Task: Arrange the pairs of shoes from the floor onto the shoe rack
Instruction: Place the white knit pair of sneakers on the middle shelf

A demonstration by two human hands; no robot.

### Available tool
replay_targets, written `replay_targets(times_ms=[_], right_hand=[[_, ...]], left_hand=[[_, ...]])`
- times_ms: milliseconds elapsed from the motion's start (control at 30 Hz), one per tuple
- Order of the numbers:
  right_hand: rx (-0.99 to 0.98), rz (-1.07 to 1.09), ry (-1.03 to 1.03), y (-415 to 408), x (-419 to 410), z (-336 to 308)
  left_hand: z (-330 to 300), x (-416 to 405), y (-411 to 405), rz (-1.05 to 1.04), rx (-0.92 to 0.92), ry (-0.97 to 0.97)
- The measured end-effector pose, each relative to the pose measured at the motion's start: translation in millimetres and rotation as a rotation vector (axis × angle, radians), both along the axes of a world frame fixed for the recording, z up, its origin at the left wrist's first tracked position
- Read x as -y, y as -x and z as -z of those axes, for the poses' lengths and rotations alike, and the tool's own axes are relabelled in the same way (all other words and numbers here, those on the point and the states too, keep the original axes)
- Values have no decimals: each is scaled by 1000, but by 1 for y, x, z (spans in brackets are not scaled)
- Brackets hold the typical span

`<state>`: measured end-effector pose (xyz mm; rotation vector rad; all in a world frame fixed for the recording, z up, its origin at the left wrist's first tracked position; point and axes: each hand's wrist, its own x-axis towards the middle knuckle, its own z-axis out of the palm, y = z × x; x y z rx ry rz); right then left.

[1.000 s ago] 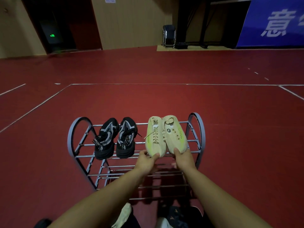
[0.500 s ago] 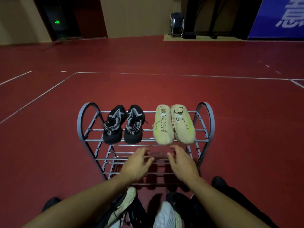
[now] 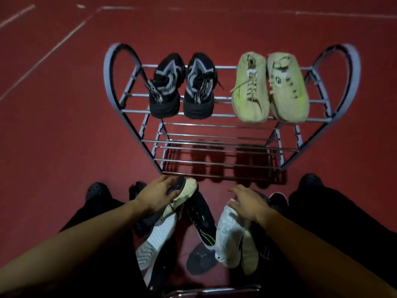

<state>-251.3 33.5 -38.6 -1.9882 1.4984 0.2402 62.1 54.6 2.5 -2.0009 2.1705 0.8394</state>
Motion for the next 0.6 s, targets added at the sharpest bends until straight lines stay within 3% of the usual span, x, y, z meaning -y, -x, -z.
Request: replay_targets(times_ms=[433, 600], right_hand=[[-4, 94, -308, 11, 16, 142], [-91, 220, -353, -9, 6, 154]], left_hand=[[123, 12, -42, -162, 32, -284], [145, 1, -44, -225, -3, -563]])
